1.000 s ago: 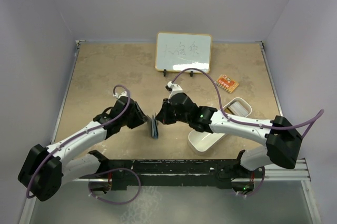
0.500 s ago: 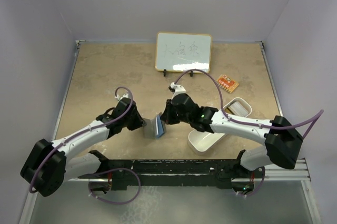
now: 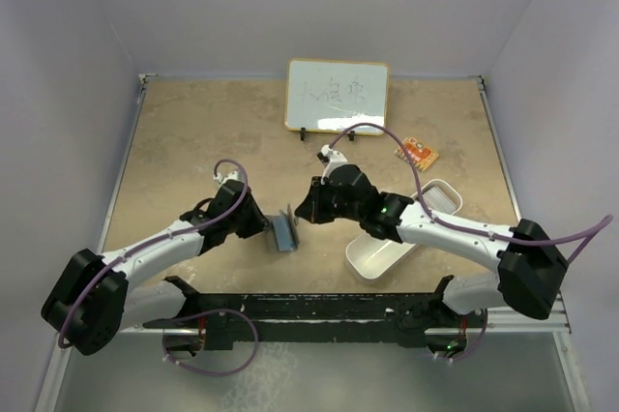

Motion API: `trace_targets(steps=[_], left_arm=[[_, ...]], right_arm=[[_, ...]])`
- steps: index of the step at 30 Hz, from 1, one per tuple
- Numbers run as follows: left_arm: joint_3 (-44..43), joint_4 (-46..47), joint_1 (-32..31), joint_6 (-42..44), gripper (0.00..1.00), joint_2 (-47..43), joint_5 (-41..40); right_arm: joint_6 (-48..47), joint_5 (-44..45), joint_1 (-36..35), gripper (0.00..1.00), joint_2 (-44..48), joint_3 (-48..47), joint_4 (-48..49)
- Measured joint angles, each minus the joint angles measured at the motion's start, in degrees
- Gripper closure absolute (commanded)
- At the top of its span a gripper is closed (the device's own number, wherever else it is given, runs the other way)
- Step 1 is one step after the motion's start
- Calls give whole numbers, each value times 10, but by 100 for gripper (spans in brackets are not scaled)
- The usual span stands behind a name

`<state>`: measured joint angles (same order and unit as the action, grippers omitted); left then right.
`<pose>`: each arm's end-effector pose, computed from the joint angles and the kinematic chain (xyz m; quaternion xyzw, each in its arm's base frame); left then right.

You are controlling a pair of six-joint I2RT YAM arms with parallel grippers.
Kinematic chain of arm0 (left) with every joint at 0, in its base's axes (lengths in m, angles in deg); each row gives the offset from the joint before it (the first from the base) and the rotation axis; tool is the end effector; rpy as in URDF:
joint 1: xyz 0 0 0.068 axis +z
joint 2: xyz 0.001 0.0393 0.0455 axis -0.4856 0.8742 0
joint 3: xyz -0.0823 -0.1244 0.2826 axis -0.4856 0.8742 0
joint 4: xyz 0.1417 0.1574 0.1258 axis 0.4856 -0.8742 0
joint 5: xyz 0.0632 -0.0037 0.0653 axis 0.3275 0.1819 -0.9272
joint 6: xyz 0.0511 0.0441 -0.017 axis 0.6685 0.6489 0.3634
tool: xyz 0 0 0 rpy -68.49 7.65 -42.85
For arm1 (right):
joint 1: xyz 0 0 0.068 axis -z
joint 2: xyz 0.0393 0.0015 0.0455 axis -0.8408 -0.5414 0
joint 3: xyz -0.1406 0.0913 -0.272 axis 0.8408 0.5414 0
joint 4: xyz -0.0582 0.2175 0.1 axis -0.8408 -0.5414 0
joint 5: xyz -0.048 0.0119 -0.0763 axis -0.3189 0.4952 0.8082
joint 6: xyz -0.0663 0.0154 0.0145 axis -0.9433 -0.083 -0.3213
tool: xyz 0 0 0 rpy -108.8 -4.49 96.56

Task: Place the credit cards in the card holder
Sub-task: Open the card holder at the center of the board.

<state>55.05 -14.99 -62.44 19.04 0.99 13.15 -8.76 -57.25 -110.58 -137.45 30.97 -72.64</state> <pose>0.1628 -0.1063 0.2039 -0.1955 0.9161 -0.2435 0.2515 0.1771 0.2387 0.3072 -0.0623 0.8410 0.4085 0.3493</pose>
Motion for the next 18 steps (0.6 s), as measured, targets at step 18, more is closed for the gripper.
trace_targets(steps=[18], left_arm=[[7,35,0,15,100,9,6]], right_arm=[[-24,47,32,74,-38,-2,-72]])
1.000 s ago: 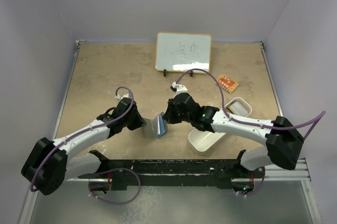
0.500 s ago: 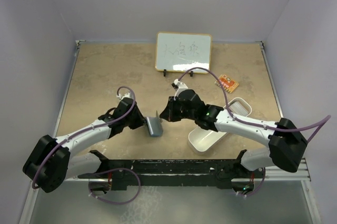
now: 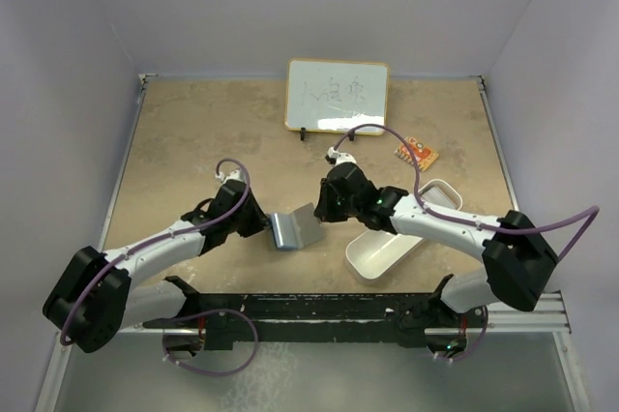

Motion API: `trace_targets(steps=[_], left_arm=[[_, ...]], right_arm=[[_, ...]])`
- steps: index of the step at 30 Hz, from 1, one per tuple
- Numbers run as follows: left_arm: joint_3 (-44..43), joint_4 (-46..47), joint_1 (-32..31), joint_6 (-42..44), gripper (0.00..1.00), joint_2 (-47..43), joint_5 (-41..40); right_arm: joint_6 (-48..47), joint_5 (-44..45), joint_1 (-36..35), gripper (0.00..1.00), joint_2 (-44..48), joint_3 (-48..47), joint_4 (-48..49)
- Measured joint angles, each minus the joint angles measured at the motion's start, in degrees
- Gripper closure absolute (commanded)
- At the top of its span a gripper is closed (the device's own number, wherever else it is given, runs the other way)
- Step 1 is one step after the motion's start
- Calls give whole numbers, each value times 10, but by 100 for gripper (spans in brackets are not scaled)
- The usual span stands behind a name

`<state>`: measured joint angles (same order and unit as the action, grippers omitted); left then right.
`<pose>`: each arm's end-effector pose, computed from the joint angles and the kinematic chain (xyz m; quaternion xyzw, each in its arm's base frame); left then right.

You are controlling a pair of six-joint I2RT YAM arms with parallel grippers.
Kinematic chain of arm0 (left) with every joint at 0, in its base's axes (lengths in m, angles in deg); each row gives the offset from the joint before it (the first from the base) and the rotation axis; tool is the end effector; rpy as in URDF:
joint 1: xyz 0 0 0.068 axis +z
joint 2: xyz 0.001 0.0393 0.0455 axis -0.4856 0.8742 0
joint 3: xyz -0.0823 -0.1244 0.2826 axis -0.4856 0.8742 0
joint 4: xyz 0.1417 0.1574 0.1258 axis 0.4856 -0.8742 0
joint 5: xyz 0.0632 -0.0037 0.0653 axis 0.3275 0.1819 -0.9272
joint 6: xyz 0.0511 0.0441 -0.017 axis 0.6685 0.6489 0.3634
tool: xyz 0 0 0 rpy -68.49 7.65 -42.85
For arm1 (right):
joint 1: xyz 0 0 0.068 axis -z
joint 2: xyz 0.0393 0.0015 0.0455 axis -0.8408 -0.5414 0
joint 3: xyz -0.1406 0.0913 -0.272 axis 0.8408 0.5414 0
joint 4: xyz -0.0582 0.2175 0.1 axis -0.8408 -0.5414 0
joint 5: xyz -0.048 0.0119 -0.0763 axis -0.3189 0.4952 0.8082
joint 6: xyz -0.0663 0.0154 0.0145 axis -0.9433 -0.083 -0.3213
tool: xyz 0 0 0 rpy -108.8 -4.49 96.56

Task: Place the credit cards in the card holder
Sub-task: Open the card holder at the center of the board.

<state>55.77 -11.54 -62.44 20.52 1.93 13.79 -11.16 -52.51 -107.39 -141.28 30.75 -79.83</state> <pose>0.1665 -0.1095 0.2024 -0.1807 0.9135 -0.2542 0.2613 0.1962 0.2285 0.2757 -0.0405 0.8887 0.3062 0.3388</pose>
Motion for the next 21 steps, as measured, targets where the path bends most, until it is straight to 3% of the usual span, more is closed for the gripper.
trace_targets(steps=[7,21], left_arm=[[0,18,0,-1,100,5,18],[0,32,0,-3,100,22,30]], right_arm=[[-40,40,4,59,-26,-80,-118],[-69,33,-28,54,-26,-144,-156]])
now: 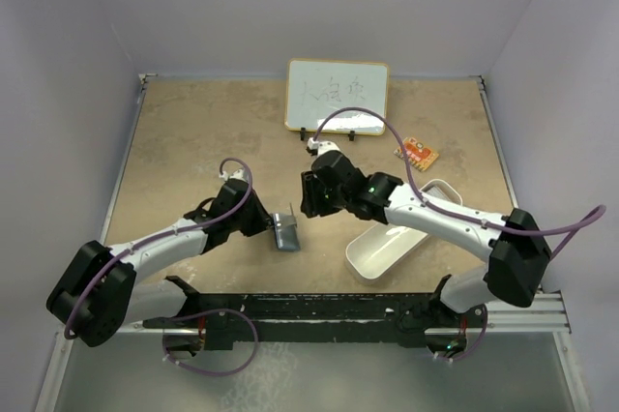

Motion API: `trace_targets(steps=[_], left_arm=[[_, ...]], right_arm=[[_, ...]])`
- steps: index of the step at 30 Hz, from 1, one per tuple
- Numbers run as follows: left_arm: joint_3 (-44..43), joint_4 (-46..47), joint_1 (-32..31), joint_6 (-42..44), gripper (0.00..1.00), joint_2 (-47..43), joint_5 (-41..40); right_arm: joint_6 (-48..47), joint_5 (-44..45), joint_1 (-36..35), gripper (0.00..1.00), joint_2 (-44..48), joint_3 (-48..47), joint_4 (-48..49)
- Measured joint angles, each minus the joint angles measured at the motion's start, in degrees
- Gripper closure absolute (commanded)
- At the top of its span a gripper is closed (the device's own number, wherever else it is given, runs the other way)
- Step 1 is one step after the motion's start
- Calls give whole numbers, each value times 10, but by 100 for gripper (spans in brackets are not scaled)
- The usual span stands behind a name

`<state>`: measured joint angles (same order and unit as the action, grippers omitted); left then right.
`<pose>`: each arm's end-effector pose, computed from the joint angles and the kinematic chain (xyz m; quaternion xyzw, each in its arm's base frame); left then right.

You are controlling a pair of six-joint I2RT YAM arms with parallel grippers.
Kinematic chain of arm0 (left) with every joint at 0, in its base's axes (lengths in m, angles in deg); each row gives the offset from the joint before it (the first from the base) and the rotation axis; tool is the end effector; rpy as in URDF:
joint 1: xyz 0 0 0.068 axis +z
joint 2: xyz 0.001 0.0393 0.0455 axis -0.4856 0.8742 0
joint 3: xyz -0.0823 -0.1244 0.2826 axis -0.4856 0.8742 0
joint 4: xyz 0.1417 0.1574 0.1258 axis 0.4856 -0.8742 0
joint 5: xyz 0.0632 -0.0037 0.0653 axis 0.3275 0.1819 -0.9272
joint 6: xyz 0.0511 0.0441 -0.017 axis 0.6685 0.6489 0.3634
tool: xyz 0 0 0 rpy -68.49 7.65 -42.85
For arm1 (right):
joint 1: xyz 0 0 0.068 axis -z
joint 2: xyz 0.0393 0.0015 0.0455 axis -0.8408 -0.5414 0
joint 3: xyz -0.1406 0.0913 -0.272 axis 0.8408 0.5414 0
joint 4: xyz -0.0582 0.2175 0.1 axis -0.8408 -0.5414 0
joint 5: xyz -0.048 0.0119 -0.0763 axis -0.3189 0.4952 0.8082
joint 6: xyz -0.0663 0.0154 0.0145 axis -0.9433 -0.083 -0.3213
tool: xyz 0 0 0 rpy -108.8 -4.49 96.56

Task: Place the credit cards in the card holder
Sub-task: Open the card holder at the center of the board.

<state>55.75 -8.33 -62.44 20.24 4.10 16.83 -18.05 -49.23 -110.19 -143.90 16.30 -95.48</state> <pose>0.1721 -0.1168 0.2006 -0.1725 0.9114 -0.2783 0.2494 0.1982 0.2502 0.3189 -0.1065 0.8969 0.2537 0.3462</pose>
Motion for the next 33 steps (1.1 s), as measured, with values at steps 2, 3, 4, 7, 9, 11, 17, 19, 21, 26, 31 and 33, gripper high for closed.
trace_targets(steps=[2,3,4,7,9,11,17,19,21,26,31,33], left_arm=[[0,1,0,0,100,0,0],[0,2,0,0,100,0,1],[0,2,0,-1,100,0,2],[0,3,0,-4,100,0,3],[1,5,0,-5,100,0,4],[2,10,0,-5,100,0,6],[2,17,0,-5,100,6,13],[2,17,0,-5,100,7,14],[2,17,0,-4,100,7,14],[2,5,0,-4,93,3,3],[0,-20,0,2,80,-12,-7],[0,-25,0,5,74,-25,-9]], right_arm=[[0,-14,-12,50,-1,0,9],[0,-21,-18,48,-3,-2,13],[1,-27,-23,45,-7,-3,14],[2,-34,-33,38,-28,-7,25],[1,-44,-37,36,-43,-7,27],[1,-54,-37,36,-58,-7,33],[0,-58,-37,52,-109,-13,23],[1,-56,-37,63,-115,-13,15],[2,-52,-37,77,-114,-12,13],[7,-37,-37,95,-107,2,23],[12,-22,-35,98,-97,26,39],[14,-19,-34,98,-92,37,45]])
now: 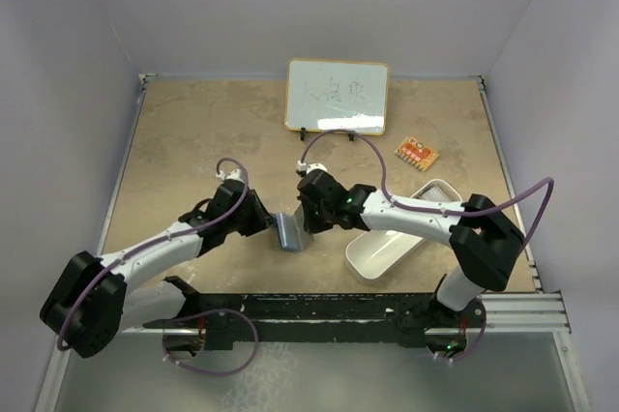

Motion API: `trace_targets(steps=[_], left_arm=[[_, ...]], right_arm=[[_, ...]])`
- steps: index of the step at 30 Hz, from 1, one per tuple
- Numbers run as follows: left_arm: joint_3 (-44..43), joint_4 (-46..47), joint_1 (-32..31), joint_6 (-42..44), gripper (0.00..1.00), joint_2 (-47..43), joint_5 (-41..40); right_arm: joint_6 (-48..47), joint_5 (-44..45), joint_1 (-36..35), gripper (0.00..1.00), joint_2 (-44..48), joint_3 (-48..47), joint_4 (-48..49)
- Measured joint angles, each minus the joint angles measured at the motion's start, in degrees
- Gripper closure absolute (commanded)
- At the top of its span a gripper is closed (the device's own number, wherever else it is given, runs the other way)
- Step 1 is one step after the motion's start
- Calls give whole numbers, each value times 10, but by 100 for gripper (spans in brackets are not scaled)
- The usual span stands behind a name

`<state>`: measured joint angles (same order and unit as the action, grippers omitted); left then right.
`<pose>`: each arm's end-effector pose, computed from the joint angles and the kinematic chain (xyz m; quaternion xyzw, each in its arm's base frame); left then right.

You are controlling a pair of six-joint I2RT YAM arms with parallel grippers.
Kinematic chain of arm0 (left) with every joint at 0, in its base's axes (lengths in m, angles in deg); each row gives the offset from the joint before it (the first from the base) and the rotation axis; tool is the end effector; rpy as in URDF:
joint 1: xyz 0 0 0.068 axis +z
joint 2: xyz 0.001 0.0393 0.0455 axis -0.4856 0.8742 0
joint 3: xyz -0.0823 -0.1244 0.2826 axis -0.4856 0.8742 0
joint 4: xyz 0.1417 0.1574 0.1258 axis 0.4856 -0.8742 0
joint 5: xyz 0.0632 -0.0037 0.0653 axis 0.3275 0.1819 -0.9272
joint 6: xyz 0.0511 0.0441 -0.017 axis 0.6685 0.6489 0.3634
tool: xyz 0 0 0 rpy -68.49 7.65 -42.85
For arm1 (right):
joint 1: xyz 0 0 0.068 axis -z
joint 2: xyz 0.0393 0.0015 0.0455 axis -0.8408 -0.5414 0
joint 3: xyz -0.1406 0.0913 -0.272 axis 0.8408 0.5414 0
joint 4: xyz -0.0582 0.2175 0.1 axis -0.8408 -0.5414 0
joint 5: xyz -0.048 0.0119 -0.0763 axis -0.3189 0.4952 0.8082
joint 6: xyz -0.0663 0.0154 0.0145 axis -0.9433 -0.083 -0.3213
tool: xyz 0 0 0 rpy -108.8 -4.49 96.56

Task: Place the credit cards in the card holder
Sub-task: Open the card holder at the center of the board.

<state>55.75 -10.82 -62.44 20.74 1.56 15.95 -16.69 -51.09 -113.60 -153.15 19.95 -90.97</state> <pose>0.1659 -0.1116 0.2048 -0.1713 0.9115 -0.2724 0.2560 0.1962 0.2846 0.2548 -0.1377 0.9223 0.2282 0.2799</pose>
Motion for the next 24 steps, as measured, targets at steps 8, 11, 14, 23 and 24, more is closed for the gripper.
trace_targets(steps=[8,11,14,23,24], left_arm=[[22,29,1,-12,59,-67,7],[41,55,3,-23,57,-71,17],[49,73,4,-26,56,-69,26],[67,137,4,-41,57,-54,61],[67,140,4,-41,57,-52,63]], right_arm=[[9,5,12,98,12,36,21],[9,4,13,99,15,39,23],[9,2,13,98,19,40,23],[24,-15,13,99,68,43,23],[27,-15,13,99,72,43,25]])
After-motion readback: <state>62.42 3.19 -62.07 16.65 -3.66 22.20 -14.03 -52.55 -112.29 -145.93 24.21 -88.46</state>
